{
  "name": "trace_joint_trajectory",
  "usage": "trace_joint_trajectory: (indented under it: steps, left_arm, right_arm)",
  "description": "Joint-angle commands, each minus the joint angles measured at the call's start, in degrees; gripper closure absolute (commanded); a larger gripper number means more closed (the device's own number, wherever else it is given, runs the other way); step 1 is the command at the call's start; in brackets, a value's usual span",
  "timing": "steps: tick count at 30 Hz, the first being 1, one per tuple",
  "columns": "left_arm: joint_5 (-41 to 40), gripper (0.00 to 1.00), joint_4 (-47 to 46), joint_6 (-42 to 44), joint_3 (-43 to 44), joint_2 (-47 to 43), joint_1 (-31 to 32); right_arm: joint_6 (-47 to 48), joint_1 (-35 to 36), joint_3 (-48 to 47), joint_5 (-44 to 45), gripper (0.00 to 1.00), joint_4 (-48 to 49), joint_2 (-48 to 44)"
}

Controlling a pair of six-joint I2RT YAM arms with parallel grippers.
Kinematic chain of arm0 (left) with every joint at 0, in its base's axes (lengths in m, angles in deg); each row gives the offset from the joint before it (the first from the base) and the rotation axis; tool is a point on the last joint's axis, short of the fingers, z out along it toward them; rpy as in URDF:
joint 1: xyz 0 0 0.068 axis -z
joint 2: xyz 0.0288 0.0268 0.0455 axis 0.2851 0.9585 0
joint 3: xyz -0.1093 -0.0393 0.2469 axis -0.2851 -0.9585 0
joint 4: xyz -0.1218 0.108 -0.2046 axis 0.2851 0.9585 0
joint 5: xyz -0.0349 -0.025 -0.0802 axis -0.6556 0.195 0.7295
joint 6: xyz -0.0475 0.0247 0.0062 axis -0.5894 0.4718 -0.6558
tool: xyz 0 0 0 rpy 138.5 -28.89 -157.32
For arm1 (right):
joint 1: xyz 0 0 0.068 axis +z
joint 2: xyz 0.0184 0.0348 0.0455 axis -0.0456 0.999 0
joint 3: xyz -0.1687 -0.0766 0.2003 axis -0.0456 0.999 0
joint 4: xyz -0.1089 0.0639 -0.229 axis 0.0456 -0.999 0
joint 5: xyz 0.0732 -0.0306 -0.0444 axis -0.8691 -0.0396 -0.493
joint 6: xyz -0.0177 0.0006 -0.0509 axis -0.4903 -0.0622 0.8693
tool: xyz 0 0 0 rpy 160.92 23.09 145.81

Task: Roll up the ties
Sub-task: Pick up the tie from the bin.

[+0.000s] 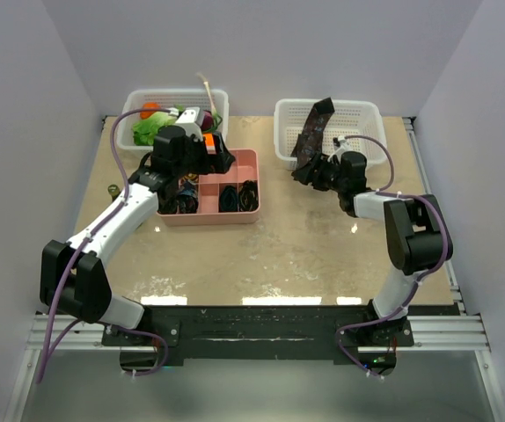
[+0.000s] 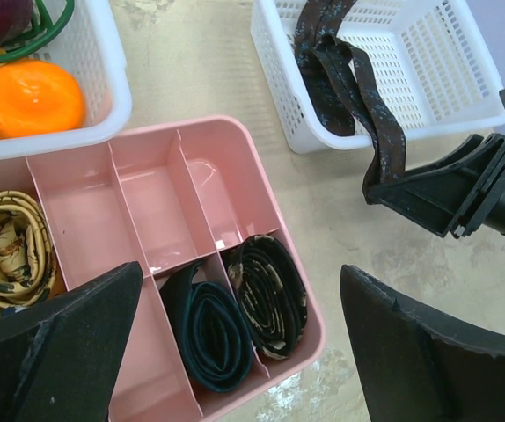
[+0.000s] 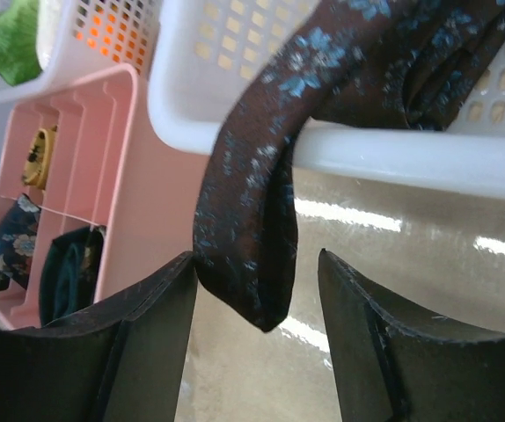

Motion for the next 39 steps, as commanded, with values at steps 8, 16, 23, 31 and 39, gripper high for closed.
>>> trace_joint_trajectory:
  steps: [8,16,23,31,39]
  left_arm:
    - [3.9,0.0,-4.0,0.2,-1.7,1.2,-0.4]
    - [5.1,0.02,-4.7,-0.2,-2.1,1.6,-0.4]
    - [7.9,0.02,-7.5,-0.4,-3.4,0.6,-0.4]
    - [17.0,0.03,-16.8,-4.6,-4.8,2.9,-0.3]
    - [25.5,0.07,-24.3,-10.1,1.7,14.0,3.2]
  right_arm:
    - [-4.0,-0.1,0.7,-1.1,0.36,11.0,-0.4]
    - [-4.3,-0.2,-1.1,-0.7,0.55,12.1,2.0]
    - [-5.1,-0.2,-1.5,-1.6,0.88,11.2,1.7]
    - [-13.7,-0.2,-0.1,-2.0,0.97,13.5,-2.7]
    - [-21.9,-0.2,0.0,0.5,0.97,10.2,-8.1]
